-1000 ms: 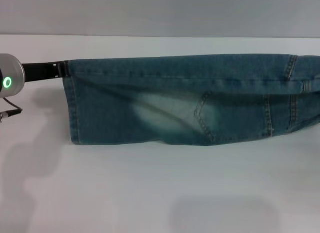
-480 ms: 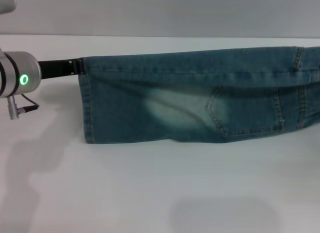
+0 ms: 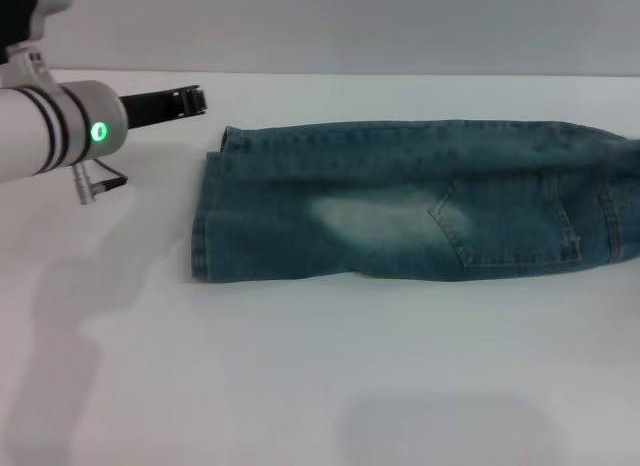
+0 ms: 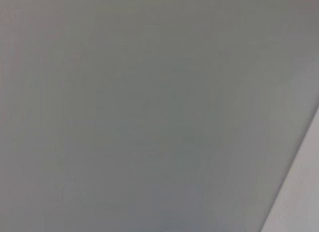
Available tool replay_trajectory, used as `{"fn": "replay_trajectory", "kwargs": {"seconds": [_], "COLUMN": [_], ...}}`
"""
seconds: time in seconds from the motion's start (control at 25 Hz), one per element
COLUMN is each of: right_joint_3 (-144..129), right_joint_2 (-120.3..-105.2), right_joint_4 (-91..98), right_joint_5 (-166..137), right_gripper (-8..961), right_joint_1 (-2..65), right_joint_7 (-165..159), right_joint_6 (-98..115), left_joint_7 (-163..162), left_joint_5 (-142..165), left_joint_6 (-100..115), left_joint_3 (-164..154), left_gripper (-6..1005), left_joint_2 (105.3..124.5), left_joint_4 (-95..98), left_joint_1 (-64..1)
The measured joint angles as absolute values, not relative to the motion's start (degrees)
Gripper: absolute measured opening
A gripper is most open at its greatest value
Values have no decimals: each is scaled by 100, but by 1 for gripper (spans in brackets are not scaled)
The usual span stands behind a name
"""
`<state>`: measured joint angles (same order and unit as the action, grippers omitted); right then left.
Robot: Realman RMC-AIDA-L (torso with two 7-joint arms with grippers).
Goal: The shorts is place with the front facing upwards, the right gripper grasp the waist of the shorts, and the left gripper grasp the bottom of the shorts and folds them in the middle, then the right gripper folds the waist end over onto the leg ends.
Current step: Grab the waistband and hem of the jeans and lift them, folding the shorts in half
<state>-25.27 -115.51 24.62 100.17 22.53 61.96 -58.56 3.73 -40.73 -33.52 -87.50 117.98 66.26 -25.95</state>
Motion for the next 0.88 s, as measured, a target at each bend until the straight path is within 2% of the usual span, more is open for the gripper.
{"fn": "replay_trajectory", "kwargs": {"seconds": [0.12, 0.2, 0.28, 0.48, 0.56, 0.88], "right_joint_3": [-2534, -2593, -2677, -2973, -3006, -3048], "right_joint_2": [-11394, -11374, -11435, -11796, -11900, -11879], "right_joint_4": [2313, 2444, 2655, 3354, 3470, 3006], "right_joint_5": [10007, 9979, 9957, 9899, 9894, 9880], "right_gripper": [44, 83, 138, 319, 502, 536], "right_joint_1": [2414, 2385, 2262, 1645, 1416, 1089], "right_joint_7": [6490, 6650, 6707, 6708, 6703, 6766], "right_joint_6": [-5584, -5614, -5697, -5891, -5962, -6107], "left_joint_7": [926, 1109, 1174, 1196, 1197, 1209], "left_joint_5": [-4548, -4708, -4767, -4800, -4805, -4814], "left_joint_6": [-3041, -3039, -3127, -3295, -3305, -3482], "left_joint_3": [-8721, -8710, -8696, -8708, -8723, -8751], "left_gripper": [208, 254, 299, 413, 475, 770], "left_joint_2": [11800, 11801, 11799, 11801, 11803, 11797], "left_joint_4": [5967, 5791, 5837, 6357, 6509, 6717], "left_joint_1": [-2979, -3125, -3128, -2738, -2602, -2450]}}
